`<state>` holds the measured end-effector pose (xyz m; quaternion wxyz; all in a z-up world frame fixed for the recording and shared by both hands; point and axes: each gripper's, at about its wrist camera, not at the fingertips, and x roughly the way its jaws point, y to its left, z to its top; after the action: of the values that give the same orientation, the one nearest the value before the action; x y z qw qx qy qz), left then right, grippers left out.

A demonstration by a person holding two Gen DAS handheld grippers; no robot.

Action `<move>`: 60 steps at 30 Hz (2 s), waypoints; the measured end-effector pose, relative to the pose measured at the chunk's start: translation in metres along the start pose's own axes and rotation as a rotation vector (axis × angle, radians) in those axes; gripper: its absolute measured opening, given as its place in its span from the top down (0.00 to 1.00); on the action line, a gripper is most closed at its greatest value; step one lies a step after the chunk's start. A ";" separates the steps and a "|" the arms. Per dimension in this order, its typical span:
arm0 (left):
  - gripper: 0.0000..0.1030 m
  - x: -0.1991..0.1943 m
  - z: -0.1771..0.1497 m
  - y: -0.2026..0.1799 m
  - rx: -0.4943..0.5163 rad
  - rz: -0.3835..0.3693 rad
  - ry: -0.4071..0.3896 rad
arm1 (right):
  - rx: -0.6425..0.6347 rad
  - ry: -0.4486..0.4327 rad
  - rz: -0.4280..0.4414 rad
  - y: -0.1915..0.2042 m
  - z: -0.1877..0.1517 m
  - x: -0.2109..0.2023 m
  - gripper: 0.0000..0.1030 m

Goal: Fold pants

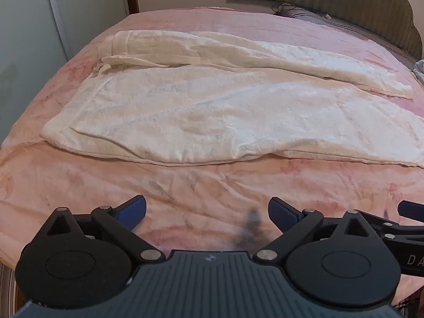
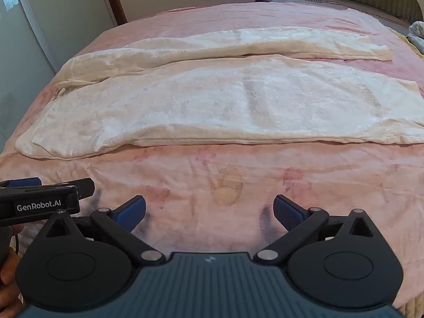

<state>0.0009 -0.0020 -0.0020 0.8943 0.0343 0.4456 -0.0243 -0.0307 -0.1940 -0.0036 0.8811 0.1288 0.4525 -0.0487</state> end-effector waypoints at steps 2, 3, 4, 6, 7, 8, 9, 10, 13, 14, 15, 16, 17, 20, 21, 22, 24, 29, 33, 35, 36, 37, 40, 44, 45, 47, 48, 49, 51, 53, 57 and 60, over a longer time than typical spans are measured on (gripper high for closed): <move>0.03 0.000 0.000 -0.001 0.000 0.004 0.001 | -0.002 -0.003 0.001 0.001 -0.001 0.000 0.00; 0.03 0.001 0.000 -0.001 -0.001 0.005 0.002 | -0.003 -0.003 0.001 0.001 -0.001 0.001 0.00; 0.03 0.001 0.000 -0.001 -0.001 0.006 0.003 | -0.003 -0.003 0.002 0.001 -0.001 0.001 0.00; 0.03 0.001 0.000 -0.001 -0.003 0.004 0.006 | -0.001 -0.001 0.004 0.000 -0.001 0.001 0.00; 0.03 0.001 0.000 -0.001 -0.003 0.003 0.005 | 0.000 -0.001 0.005 0.000 -0.001 0.001 0.00; 0.03 0.001 0.000 0.000 -0.003 0.002 0.004 | 0.001 0.001 0.007 0.000 0.000 0.001 0.00; 0.03 0.001 -0.001 0.000 -0.002 0.003 0.003 | 0.001 0.001 0.007 0.000 0.000 0.000 0.00; 0.03 0.001 -0.001 0.000 -0.001 0.002 0.003 | 0.002 0.002 0.007 0.000 0.000 0.001 0.00; 0.03 0.001 -0.001 0.001 0.000 0.000 0.007 | 0.004 0.002 0.008 -0.001 -0.001 0.001 0.00; 0.03 0.002 0.000 0.001 0.001 0.000 0.009 | 0.005 0.003 0.009 -0.001 0.000 0.001 0.00; 0.03 0.002 0.000 0.002 0.001 0.000 0.010 | 0.005 0.003 0.009 -0.001 -0.001 0.001 0.00; 0.03 0.002 0.000 0.001 0.001 0.000 0.010 | 0.005 0.004 0.009 -0.001 -0.001 0.001 0.00; 0.03 0.002 0.000 0.001 0.001 0.001 0.010 | 0.005 0.004 0.009 -0.001 -0.001 0.001 0.00; 0.03 0.003 0.000 0.001 0.001 0.003 0.010 | 0.005 0.004 0.009 -0.001 -0.001 0.001 0.00; 0.03 0.003 0.000 0.001 0.002 0.002 0.010 | 0.005 0.004 0.009 -0.001 -0.001 0.002 0.00; 0.03 0.003 0.000 0.001 0.001 0.001 0.010 | 0.005 0.004 0.009 -0.001 -0.001 0.002 0.00; 0.03 0.003 0.000 0.001 0.002 0.001 0.011 | 0.005 0.004 0.008 -0.001 -0.001 0.002 0.00; 0.03 0.002 -0.001 0.000 0.010 0.004 0.009 | 0.006 0.007 0.009 -0.001 -0.001 0.003 0.00; 0.03 0.003 -0.001 0.000 0.010 0.003 0.009 | 0.006 0.005 0.009 -0.001 -0.001 0.003 0.00; 0.03 0.003 -0.001 0.000 0.010 0.002 0.010 | 0.005 0.005 0.008 0.000 -0.001 0.003 0.00; 0.03 0.003 -0.001 0.000 0.010 0.002 0.009 | 0.006 0.005 0.008 0.000 -0.001 0.004 0.00; 0.03 0.003 -0.001 0.000 0.011 0.002 0.009 | 0.006 0.005 0.008 0.000 -0.001 0.003 0.00; 0.03 0.003 -0.001 -0.001 0.015 0.004 0.008 | 0.006 0.005 0.009 0.000 -0.001 0.003 0.00; 0.03 0.003 -0.001 -0.001 0.015 0.002 0.007 | 0.006 0.005 0.009 -0.001 0.000 0.003 0.00; 0.03 0.003 0.000 -0.001 0.014 0.001 0.007 | 0.006 0.005 0.009 -0.001 -0.001 0.004 0.00; 0.03 0.003 0.000 -0.001 0.013 0.001 0.006 | 0.007 0.005 0.010 -0.001 0.000 0.004 0.00; 0.03 0.003 0.000 -0.001 0.013 0.000 0.006 | 0.006 0.005 0.009 -0.001 0.000 0.004 0.00; 0.03 0.003 0.000 -0.001 0.014 0.000 0.004 | 0.007 0.006 0.009 -0.001 0.000 0.004 0.00; 0.03 0.002 0.000 -0.001 0.014 -0.002 0.000 | 0.008 0.008 0.011 -0.001 0.000 0.004 0.00; 0.03 0.001 0.000 -0.002 0.016 -0.004 -0.001 | 0.008 0.008 0.012 -0.001 0.000 0.004 0.00; 0.03 0.002 -0.001 -0.002 0.014 -0.004 0.003 | 0.010 0.010 0.013 -0.001 0.000 0.005 0.00; 0.03 0.002 -0.001 -0.002 0.009 -0.003 0.005 | 0.012 0.011 0.014 -0.001 -0.001 0.005 0.00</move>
<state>0.0015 -0.0035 -0.0042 0.8930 0.0377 0.4476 -0.0276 -0.0286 -0.1952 -0.0080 0.8782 0.1373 0.4560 -0.0446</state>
